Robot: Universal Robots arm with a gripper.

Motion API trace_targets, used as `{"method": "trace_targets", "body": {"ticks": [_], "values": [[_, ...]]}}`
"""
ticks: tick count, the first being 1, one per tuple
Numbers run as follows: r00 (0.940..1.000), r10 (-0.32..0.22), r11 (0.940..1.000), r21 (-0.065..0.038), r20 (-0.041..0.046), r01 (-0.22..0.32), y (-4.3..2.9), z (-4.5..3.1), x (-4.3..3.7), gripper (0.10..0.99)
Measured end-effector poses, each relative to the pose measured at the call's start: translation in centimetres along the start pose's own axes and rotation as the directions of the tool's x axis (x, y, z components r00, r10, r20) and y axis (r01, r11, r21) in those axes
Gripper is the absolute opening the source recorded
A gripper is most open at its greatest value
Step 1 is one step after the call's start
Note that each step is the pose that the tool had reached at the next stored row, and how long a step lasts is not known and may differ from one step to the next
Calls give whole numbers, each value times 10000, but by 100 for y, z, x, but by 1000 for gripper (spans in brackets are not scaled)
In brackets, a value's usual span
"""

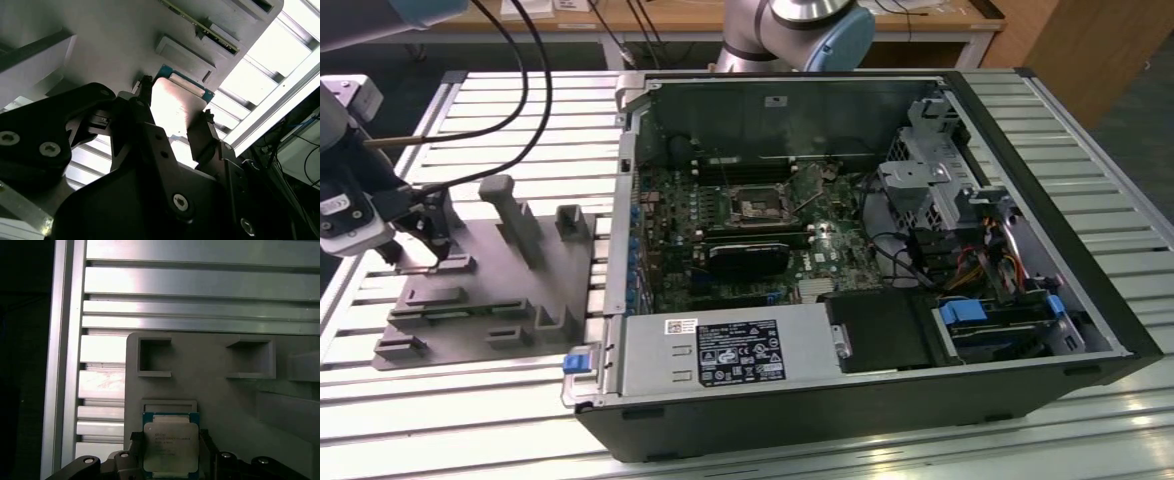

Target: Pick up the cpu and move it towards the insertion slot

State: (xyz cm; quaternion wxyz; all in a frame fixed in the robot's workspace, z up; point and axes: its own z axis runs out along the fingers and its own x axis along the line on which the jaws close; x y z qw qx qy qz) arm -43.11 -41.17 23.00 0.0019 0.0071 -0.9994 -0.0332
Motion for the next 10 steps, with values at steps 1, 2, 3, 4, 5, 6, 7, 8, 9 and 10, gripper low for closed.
{"method": "trace_targets", "body": {"ticks": [1, 2, 3, 4, 5, 6, 7, 8, 9, 10], "values": [[10000, 1, 10000, 0, 0, -1, 0, -3, 0, 533], [10000, 1, 10000, -1, 0, -1, 1, -6, 0, 533], [10000, 1, 10000, -1, 0, -1, 1, -9, 0, 533], [10000, 1, 10000, -2, 1, -1, 1, -12, 0, 533], [10000, 2, 10000, -3, 1, -2, 1, -15, 0, 533], [10000, 3, 10000, -3, 0, -3, 2, -19, 0, 533], [10000, 2, 10000, -4, 0, -2, 2, -22, 0, 533], [10000, 3, 10000, -4, 0, -3, 2, -25, 0, 533], [10000, 3, 10000, -5, 1, -3, 2, -28, 0, 533], [10000, 4, 10000, -6, 1, -4, 2, -31, 0, 533]]}}
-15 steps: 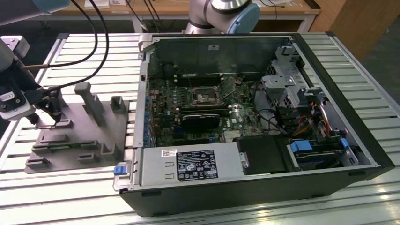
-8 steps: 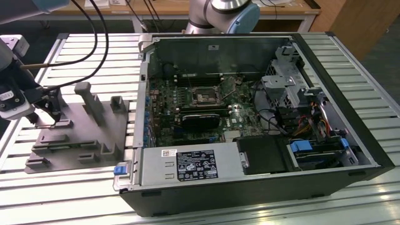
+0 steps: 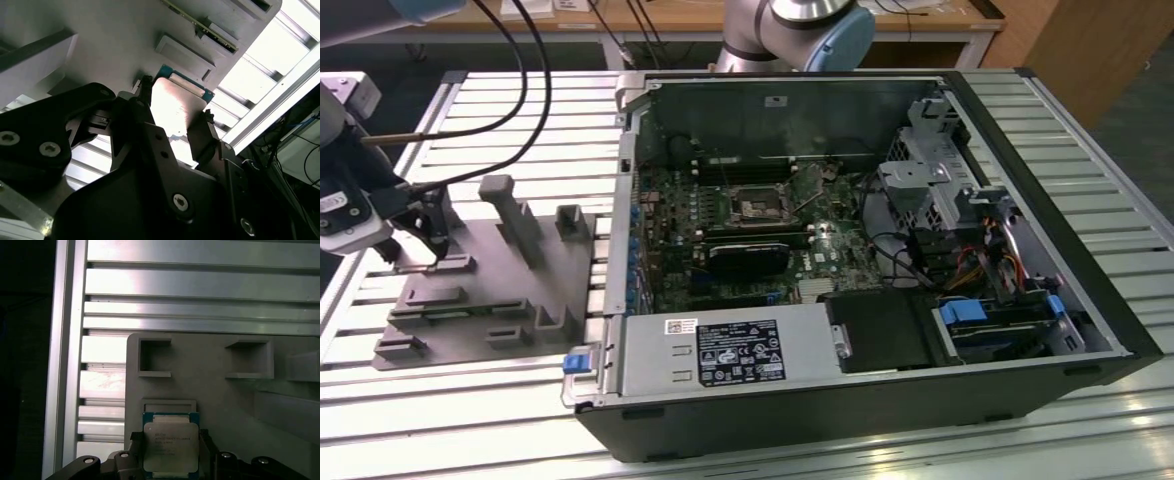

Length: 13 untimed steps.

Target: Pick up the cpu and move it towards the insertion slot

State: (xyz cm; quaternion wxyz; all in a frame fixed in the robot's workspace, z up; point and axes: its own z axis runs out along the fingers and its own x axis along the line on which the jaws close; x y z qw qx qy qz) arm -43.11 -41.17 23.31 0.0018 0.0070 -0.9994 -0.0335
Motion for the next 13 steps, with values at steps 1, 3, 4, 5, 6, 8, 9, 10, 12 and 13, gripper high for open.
{"method": "trace_targets", "body": {"ticks": [1, 3, 4, 5, 6, 8, 9, 10, 12, 13], "values": [[10000, 0, 10000, 0, 0, 0, 0, -3, 0, 533], [10000, 0, 10000, 0, 0, 0, 1, -8, 0, 533], [10000, 1, 10000, -1, 0, -1, 1, -11, 0, 533], [10000, 0, 10000, -1, 0, 0, 1, -14, 0, 533], [10000, 1, 10000, -2, 0, -1, 1, -17, 0, 533], [10000, 1, 10000, -4, 0, -1, 2, -23, 0, 533], [10000, 1, 10000, -4, 0, -1, 2, -27, 0, 533], [10000, 2, 10000, -4, 0, -2, 2, -30, 0, 533], [10000, 1, 10000, -4, -1, -1, 3, -40, 0, 533], [10000, 2, 10000, -5, -2, -2, 3, -45, 0, 533]]}}
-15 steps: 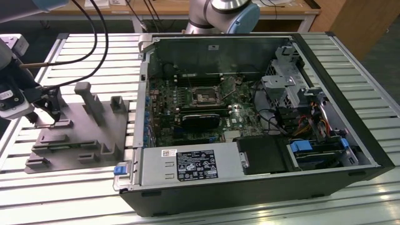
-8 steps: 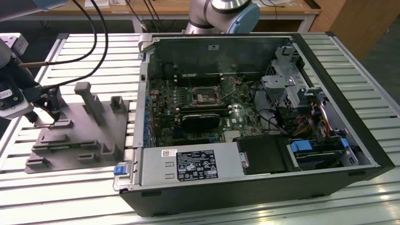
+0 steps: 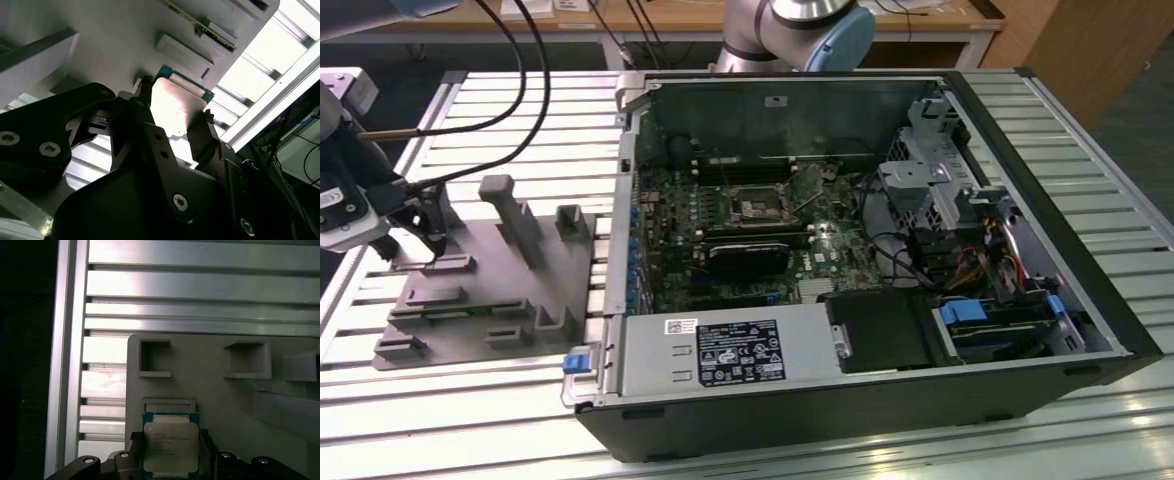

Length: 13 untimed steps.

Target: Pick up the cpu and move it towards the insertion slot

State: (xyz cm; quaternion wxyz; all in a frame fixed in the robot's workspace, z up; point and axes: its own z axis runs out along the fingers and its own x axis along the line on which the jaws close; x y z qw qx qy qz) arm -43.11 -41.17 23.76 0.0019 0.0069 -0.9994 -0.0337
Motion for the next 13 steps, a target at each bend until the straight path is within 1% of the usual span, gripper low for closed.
{"method": "trace_targets", "body": {"ticks": [9, 13], "values": [[10000, 0, 10000, -7, 1, 0, 3, -52, 0, 533], [10000, 0, 10000, -12, 1, 0, 6, -89, 0, 533]]}}
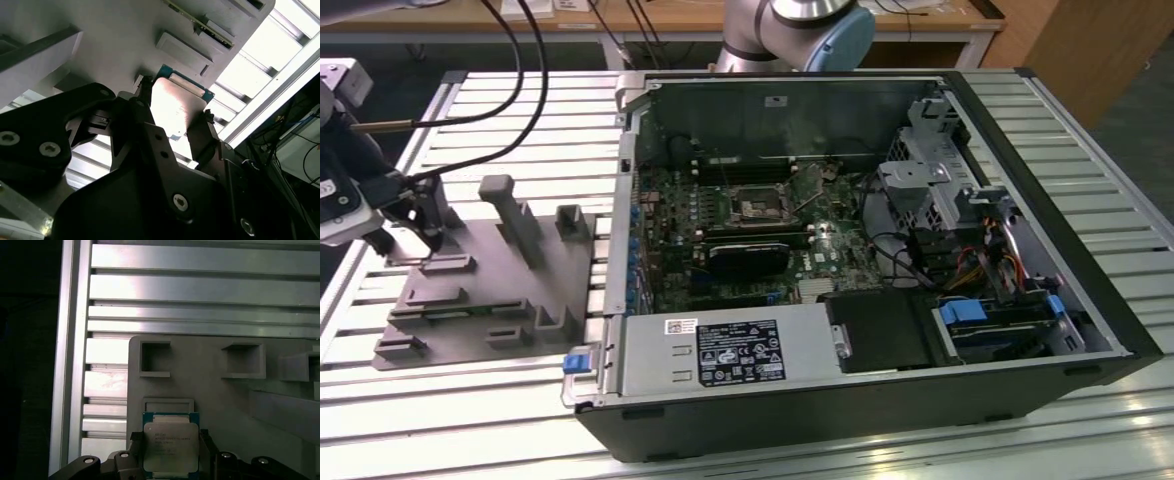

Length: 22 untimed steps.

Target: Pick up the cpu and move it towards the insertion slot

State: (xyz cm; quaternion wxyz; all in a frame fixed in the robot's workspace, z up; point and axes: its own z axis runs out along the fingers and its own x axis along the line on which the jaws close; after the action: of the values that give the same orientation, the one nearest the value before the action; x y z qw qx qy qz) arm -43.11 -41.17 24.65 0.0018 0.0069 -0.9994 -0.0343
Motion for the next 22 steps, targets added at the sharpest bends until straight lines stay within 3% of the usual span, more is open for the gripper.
{"method": "trace_targets", "body": {"ticks": [14, 22], "values": [[10000, 2, 10000, -11, -1, -2, 4, -65, 0, 533], [10000, 2, 10000, -22, 0, -2, 10, -144, -1, 533]]}}
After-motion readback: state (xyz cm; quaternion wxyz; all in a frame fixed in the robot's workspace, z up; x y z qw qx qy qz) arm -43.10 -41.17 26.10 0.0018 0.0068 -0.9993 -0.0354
